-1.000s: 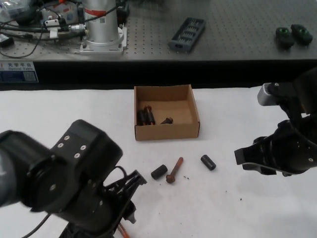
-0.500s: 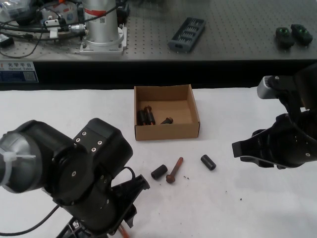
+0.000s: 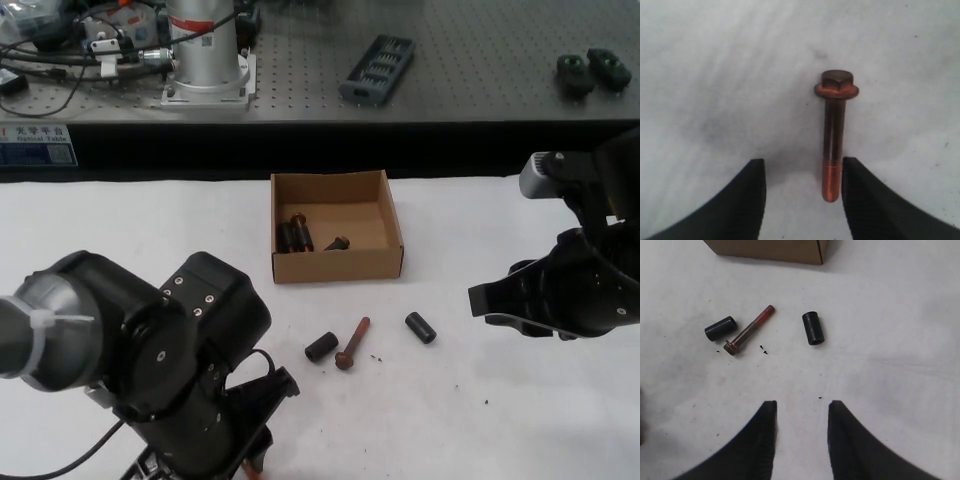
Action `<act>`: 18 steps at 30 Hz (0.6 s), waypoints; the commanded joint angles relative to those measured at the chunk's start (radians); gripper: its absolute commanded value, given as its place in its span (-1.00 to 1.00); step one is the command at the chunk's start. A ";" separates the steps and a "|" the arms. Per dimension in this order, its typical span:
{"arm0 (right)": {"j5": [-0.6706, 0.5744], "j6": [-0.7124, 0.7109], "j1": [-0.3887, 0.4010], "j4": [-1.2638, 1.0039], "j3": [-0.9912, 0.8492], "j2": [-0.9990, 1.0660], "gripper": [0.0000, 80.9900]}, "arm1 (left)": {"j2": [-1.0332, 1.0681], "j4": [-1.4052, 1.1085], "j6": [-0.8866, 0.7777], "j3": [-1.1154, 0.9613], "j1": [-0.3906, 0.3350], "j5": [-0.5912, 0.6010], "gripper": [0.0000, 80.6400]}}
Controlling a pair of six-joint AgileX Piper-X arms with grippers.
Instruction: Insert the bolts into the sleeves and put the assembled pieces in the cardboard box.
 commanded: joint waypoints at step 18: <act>-0.008 0.000 -0.004 -0.011 -0.001 -0.012 -0.36 | 0.066 -0.046 0.006 -0.047 0.000 -0.008 -0.14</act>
